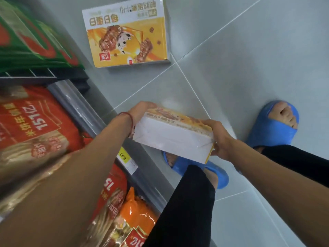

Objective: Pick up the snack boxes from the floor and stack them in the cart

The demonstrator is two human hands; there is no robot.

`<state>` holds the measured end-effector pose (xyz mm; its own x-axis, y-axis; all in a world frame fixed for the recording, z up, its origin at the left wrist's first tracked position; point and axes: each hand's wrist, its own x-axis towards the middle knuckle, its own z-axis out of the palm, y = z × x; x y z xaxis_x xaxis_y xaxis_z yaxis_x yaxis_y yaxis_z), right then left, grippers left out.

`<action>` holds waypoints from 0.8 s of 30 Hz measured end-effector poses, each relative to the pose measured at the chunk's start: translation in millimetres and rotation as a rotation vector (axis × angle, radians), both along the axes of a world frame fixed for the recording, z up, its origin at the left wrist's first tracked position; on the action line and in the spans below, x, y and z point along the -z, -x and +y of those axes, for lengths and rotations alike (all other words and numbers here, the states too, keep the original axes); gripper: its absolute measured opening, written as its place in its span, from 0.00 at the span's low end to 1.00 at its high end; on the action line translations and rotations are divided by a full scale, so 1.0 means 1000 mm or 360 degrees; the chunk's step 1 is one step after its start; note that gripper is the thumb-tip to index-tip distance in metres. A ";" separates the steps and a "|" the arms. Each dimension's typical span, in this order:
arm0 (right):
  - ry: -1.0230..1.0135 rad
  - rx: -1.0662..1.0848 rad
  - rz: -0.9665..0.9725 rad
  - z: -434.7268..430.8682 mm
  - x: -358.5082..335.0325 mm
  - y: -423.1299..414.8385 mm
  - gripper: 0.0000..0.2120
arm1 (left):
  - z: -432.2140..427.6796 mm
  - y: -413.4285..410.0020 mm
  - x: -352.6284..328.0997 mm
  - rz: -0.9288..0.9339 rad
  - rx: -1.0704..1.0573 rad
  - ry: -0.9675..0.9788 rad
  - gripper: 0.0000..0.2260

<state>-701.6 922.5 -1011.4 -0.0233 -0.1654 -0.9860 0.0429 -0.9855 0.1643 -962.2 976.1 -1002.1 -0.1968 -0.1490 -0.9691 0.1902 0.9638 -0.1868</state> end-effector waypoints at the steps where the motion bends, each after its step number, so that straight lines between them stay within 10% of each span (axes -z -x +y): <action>1: 0.0018 0.0009 0.0064 -0.001 0.008 0.000 0.14 | 0.004 0.002 0.003 -0.0055 0.0029 0.0090 0.27; 12: -0.0182 0.0052 -0.0021 -0.005 -0.007 -0.010 0.24 | 0.003 -0.020 -0.024 -0.0205 0.0159 -0.0152 0.04; 24: -0.0626 -0.0061 -0.0125 0.066 -0.208 -0.084 0.23 | 0.014 -0.090 -0.203 -0.0107 -0.0267 -0.0543 0.24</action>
